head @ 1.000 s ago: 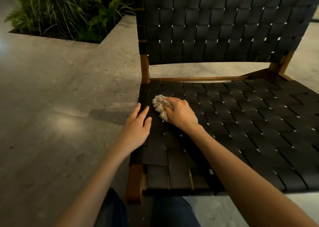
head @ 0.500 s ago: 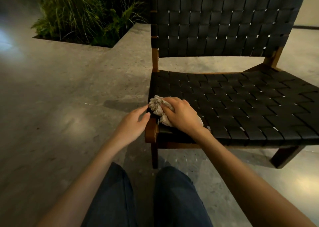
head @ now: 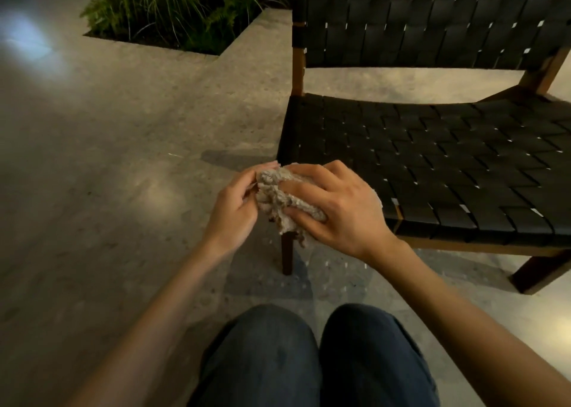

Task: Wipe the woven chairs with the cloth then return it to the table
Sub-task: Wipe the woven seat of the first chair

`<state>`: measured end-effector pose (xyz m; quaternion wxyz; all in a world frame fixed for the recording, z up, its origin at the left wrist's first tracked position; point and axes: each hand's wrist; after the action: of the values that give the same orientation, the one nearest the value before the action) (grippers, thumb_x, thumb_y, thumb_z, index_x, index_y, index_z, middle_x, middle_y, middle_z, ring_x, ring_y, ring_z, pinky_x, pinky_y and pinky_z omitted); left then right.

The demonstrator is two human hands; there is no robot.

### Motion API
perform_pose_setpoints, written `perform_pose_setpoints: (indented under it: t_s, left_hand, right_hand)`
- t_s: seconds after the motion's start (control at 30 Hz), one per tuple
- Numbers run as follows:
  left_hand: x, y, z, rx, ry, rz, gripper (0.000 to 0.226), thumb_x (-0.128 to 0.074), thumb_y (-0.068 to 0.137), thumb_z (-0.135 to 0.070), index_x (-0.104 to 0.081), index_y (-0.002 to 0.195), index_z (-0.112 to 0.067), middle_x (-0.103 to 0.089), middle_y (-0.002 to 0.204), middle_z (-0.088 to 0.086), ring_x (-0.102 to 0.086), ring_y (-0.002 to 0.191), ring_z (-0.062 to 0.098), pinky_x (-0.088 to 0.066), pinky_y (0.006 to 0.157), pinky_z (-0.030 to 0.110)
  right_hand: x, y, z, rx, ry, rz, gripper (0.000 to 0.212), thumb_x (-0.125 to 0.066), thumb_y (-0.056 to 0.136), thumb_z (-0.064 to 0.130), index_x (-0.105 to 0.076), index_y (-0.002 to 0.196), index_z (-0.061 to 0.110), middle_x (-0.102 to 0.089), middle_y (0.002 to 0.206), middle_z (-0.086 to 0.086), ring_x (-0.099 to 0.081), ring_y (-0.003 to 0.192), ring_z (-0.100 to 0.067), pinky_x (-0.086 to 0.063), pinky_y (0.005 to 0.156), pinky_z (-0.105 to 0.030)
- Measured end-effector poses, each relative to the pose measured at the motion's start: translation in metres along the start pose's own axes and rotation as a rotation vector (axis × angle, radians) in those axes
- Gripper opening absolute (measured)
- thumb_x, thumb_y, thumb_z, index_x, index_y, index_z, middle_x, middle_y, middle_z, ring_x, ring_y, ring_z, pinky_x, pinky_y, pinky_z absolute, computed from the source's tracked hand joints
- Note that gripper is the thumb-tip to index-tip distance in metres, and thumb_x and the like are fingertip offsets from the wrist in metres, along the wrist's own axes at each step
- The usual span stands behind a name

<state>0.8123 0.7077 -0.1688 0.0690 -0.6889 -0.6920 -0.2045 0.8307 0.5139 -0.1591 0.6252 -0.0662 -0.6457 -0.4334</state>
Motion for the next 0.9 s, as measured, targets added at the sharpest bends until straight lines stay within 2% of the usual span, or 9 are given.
perform_pose_setpoints:
  t_s: [0.1,0.2,0.3,0.4,0.5,0.6,0.67,0.77,0.9]
  left_hand:
    - [0.002,-0.007,0.01,-0.063,-0.042,0.03,0.044,-0.053,0.091,0.004,-0.052,0.132,-0.011,-0.056,0.134,0.004,-0.05,0.126,0.016,-0.041,0.106,0.038]
    - [0.01,-0.009,0.018,-0.062,-0.096,0.076,0.048,-0.055,0.088,0.007,-0.053,0.132,-0.013,-0.059,0.13,-0.004,-0.052,0.124,0.012,-0.042,0.104,0.028]
    - [0.021,0.001,0.019,-0.109,-0.043,0.108,0.045,-0.052,0.09,0.006,-0.056,0.124,-0.022,-0.061,0.123,-0.017,-0.054,0.12,0.004,-0.041,0.1,0.018]
    - [0.027,0.015,0.019,-0.191,0.053,0.118,0.037,-0.048,0.093,0.003,-0.058,0.123,-0.017,-0.061,0.125,-0.005,-0.053,0.122,0.007,-0.04,0.104,0.021]
    - [0.025,0.024,0.016,-0.212,0.056,0.046,0.03,-0.049,0.097,-0.007,-0.061,0.121,-0.019,-0.063,0.122,-0.005,-0.056,0.117,0.004,-0.042,0.099,0.019]
    - [0.017,0.027,0.01,-0.243,0.042,0.038,0.027,-0.051,0.097,-0.015,-0.061,0.121,-0.018,-0.064,0.12,-0.006,-0.056,0.116,0.005,-0.045,0.099,0.025]
    - [0.008,0.029,0.005,-0.283,0.074,0.071,0.026,-0.05,0.098,-0.018,-0.062,0.121,-0.019,-0.064,0.12,-0.008,-0.055,0.116,0.001,-0.044,0.098,0.022]
    - [-0.008,0.027,-0.007,-0.364,0.195,0.123,0.027,-0.047,0.099,-0.019,-0.062,0.121,-0.018,-0.064,0.119,-0.008,-0.054,0.112,-0.005,-0.041,0.096,0.014]
    - [-0.032,0.021,-0.022,-0.523,0.596,0.128,0.032,-0.042,0.099,-0.027,-0.063,0.12,-0.016,-0.065,0.118,-0.001,-0.058,0.11,0.01,-0.039,0.104,0.033]
  right_hand:
    - [-0.002,-0.002,0.0,0.171,-0.087,0.037,0.041,-0.042,0.096,0.051,-0.045,0.132,0.032,-0.048,0.138,-0.008,-0.05,0.102,-0.028,-0.039,0.077,-0.036]
    - [-0.008,0.008,0.007,0.282,-0.151,0.091,0.044,-0.051,0.092,0.047,-0.045,0.134,0.033,-0.045,0.142,-0.01,-0.049,0.108,-0.035,-0.044,0.08,-0.044]
    - [-0.014,0.011,0.012,0.256,-0.227,0.063,0.045,-0.056,0.089,0.046,-0.051,0.13,0.03,-0.047,0.139,-0.013,-0.051,0.105,-0.036,-0.045,0.079,-0.044]
    - [-0.025,0.0,0.019,0.166,-0.348,-0.068,0.047,-0.058,0.091,0.044,-0.041,0.13,0.026,-0.053,0.131,-0.016,-0.055,0.096,-0.032,-0.044,0.076,-0.04]
    - [-0.031,-0.006,0.02,0.178,-0.398,-0.204,0.04,-0.056,0.095,0.032,-0.04,0.13,0.021,-0.057,0.124,-0.016,-0.057,0.082,-0.03,-0.044,0.069,-0.038]
    - [-0.022,-0.017,0.005,0.222,-0.444,-0.192,0.047,-0.06,0.094,0.032,-0.04,0.134,0.018,-0.06,0.122,-0.017,-0.056,0.082,-0.029,-0.042,0.068,-0.037]
    - [-0.014,-0.029,-0.006,0.192,-0.453,-0.166,0.048,-0.061,0.093,0.034,-0.041,0.134,0.017,-0.06,0.123,-0.017,-0.057,0.084,-0.03,-0.041,0.068,-0.037]
    - [-0.004,-0.046,-0.02,0.132,-0.474,-0.142,0.047,-0.062,0.092,0.036,-0.043,0.132,0.019,-0.06,0.124,-0.016,-0.057,0.084,-0.03,-0.042,0.066,-0.038]
    - [0.004,-0.063,-0.033,0.091,-0.483,-0.127,0.049,-0.056,0.093,0.046,-0.042,0.132,0.021,-0.06,0.123,-0.016,-0.057,0.088,-0.03,-0.044,0.068,-0.039]
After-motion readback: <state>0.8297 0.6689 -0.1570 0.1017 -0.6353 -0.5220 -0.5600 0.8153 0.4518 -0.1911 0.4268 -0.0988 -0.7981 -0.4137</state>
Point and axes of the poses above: each hand's wrist, its own y-axis towards the middle knuckle, its own x-axis out of the back of the hand, z = x × y
